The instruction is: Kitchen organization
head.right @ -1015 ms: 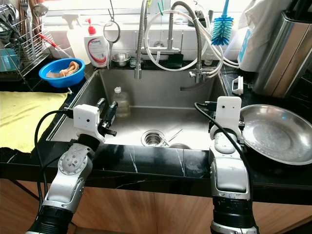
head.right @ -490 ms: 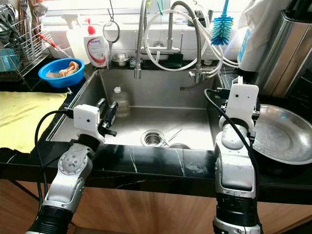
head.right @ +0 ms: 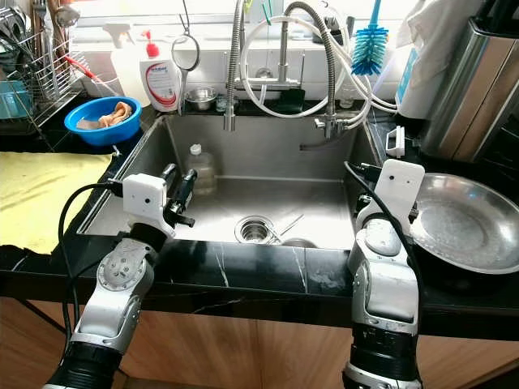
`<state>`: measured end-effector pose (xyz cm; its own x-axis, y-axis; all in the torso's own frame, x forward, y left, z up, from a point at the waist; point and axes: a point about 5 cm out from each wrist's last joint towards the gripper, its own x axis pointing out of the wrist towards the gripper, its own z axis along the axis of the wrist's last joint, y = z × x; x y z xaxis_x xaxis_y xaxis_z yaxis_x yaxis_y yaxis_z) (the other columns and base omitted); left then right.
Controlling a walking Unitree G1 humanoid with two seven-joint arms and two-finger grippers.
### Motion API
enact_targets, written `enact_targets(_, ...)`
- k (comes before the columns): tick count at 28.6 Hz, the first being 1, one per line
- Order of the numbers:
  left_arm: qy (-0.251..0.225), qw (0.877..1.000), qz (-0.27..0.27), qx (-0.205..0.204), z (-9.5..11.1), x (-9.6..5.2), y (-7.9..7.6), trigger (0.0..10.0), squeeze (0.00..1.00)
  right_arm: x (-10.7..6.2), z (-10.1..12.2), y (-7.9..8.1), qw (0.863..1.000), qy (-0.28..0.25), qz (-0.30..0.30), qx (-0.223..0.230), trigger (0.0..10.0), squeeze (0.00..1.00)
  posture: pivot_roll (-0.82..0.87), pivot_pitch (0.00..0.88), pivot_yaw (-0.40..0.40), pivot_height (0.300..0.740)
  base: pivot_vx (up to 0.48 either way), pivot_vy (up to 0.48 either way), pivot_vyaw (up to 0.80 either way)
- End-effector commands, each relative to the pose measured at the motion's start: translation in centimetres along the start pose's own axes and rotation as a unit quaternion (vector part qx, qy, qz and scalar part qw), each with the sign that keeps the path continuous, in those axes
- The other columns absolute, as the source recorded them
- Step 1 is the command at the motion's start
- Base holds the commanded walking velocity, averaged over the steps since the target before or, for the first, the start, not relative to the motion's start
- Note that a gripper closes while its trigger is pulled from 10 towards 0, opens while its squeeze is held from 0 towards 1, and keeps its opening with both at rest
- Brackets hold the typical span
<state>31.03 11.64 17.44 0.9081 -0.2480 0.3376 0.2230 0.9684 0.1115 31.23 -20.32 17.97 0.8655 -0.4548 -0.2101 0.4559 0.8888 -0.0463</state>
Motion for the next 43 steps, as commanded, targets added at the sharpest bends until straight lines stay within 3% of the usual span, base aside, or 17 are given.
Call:
enact_targets(1, 0.003, 1.000, -0.002, -0.003, 0.0, 0.0, 0.1, 10.0, 0.00, 0.1, 0.3, 0.1, 1.000, 0.004, 0.000, 0.007, 10.0, 0.00, -0.11, 0.000, 0.035, 0.740, 0.000, 0.000, 0.00)
enact_targets(7, 0.003, 1.000, -0.001, -0.001, 0.0, 0.1, 0.3, 10.0, 0.00, 0.3, 0.3, 0.0, 1.000, 0.012, -0.007, 0.019, 10.0, 0.00, -0.10, 0.000, 0.034, 0.740, 0.000, 0.000, 0.00)
enact_targets(10, 0.002, 1.000, 0.003, 0.003, 0.1, 0.2, 0.8, 10.0, 0.00, 0.6, 0.0, 0.0, 0.997, 0.038, -0.018, 0.064, 10.0, 0.00, -0.10, 0.000, 0.037, 0.740, 0.000, 0.000, 0.00)
enact_targets(22, 0.006, 1.000, -0.015, 0.005, 0.1, 0.6, 0.8, 10.0, 0.00, 1.3, 0.7, 0.4, 0.995, 0.043, -0.013, 0.088, 10.0, 0.00, -0.10, 0.000, 0.041, 0.740, 0.000, 0.000, 0.00)
enact_targets(25, 0.006, 1.000, -0.016, 0.005, 0.2, 0.8, 0.9, 10.0, 0.00, 1.7, 1.2, 0.8, 0.994, 0.049, 0.000, 0.099, 10.0, 0.00, -0.10, 0.000, 0.039, 0.740, 0.000, 0.000, 0.00)
enact_targets(27, 0.006, 1.000, -0.018, 0.005, 0.1, 0.8, 0.9, 10.0, 0.00, 2.1, 1.7, 1.6, 0.995, 0.046, 0.044, 0.072, 10.0, 0.00, -0.10, 0.000, 0.039, 0.740, 0.000, 0.000, 0.00)
enact_targets(30, 0.006, 1.000, -0.020, 0.003, 0.1, 0.8, 0.7, 10.0, 0.00, 2.3, 2.6, 1.4, 0.998, 0.016, 0.022, 0.056, 10.0, 0.00, -0.11, 0.000, 0.040, 0.740, 0.000, 0.000, 0.00)
enact_targets(43, 0.006, 1.000, -0.029, 0.002, 0.1, 1.0, 0.7, 10.0, 0.00, 3.0, 3.2, 1.0, 0.993, 0.027, -0.017, 0.112, 10.0, 0.00, -0.11, 0.000, 0.041, 0.740, 0.000, 0.000, 0.00)
